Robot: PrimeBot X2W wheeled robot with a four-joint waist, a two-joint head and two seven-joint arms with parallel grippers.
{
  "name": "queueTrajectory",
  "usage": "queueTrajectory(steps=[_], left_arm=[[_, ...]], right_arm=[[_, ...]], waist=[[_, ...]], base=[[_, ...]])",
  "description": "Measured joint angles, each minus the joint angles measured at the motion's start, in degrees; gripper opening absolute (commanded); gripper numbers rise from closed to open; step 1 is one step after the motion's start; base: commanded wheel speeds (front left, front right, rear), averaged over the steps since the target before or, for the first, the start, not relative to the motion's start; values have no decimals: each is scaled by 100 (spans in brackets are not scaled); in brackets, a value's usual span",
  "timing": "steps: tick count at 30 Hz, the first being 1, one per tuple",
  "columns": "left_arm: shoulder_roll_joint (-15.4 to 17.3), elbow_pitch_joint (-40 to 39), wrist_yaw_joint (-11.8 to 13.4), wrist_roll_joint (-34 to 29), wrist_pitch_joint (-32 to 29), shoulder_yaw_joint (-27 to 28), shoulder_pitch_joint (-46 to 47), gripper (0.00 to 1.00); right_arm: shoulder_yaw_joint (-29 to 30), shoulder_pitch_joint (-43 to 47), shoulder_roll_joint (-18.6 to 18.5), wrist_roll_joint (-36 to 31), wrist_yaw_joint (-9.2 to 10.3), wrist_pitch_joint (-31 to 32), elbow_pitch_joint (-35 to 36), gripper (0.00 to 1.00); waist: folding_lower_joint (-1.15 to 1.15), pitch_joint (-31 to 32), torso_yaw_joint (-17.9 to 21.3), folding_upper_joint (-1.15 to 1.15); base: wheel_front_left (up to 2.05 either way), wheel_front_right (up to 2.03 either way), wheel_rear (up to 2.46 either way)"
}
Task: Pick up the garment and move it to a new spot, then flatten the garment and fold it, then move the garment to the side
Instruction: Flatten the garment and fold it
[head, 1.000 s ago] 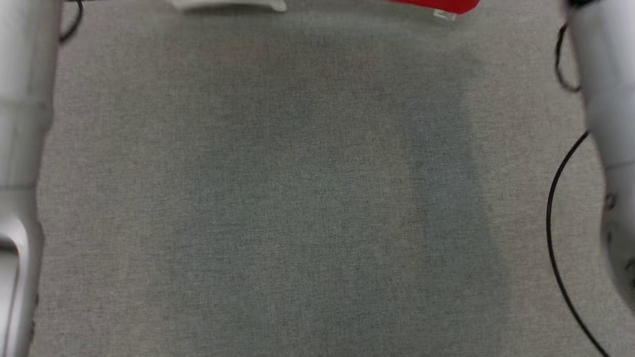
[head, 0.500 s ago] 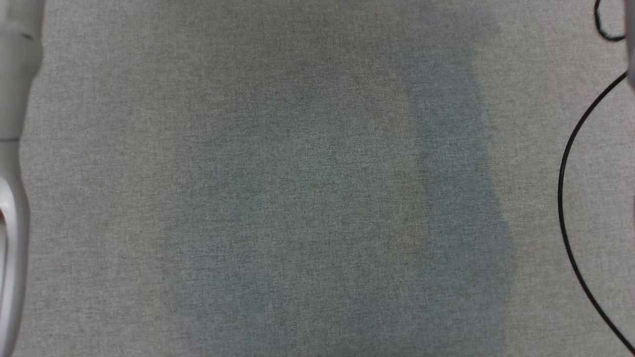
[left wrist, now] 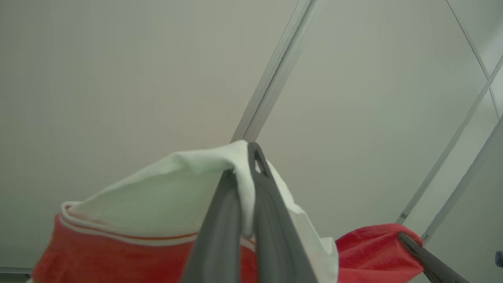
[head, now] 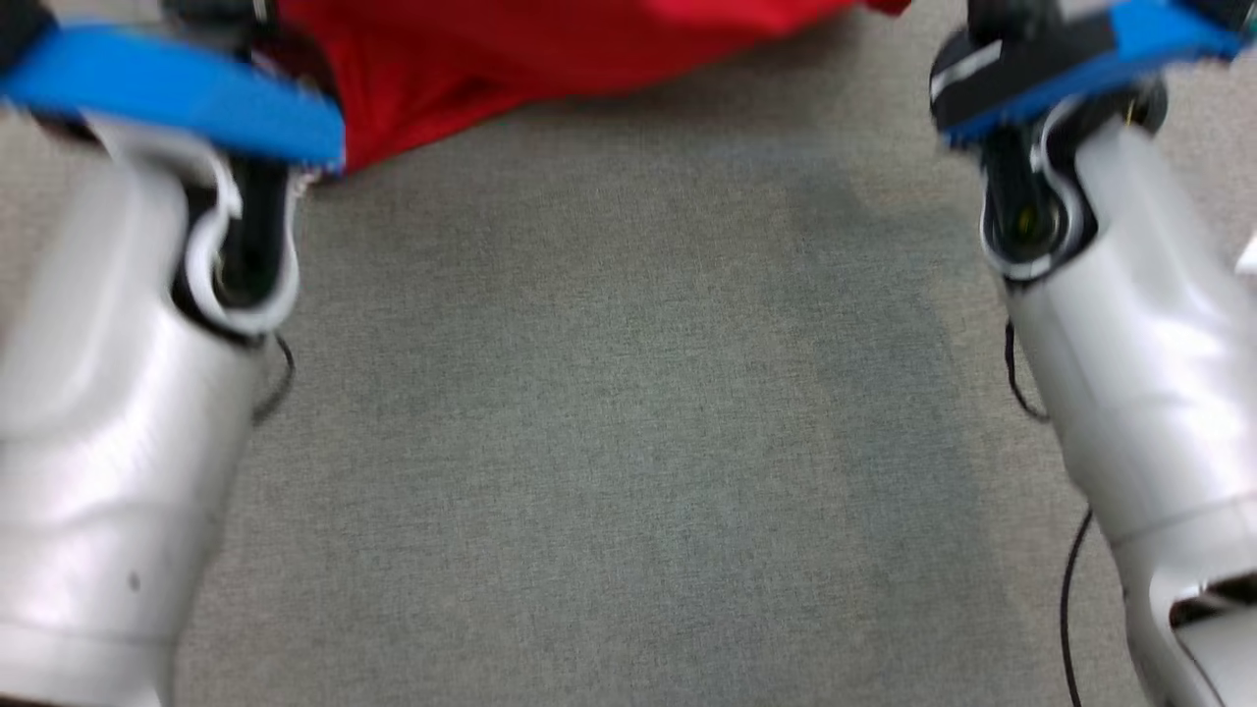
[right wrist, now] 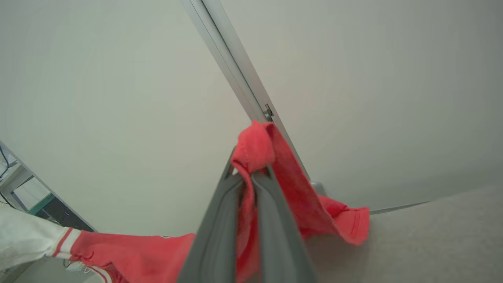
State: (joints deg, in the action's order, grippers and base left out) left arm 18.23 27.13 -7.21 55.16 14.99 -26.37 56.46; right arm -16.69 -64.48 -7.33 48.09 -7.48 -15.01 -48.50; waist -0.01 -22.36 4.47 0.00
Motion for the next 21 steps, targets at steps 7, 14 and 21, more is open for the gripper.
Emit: queueTrajectory(steps=[7,14,21], left_arm=[[-274,-945,0,-376,7,751,-2339,0],[-851,-1502,13,-561,7,1207,-4108,0],[-1304,-1558,13,-670,7,1240,-5400,0]], right_arm=[[71,1820,-186,232,0,-2,866,0],[336,3483,-286,515,0,-2,1434,0],[756,4795,-210,665,0,-2,1771,0]], waist=[[0,433,-124,0],[-1,956,-301,-1],[0,1408,-434,-2]], base=[[0,0,0],[0,0,0],[0,0,0]])
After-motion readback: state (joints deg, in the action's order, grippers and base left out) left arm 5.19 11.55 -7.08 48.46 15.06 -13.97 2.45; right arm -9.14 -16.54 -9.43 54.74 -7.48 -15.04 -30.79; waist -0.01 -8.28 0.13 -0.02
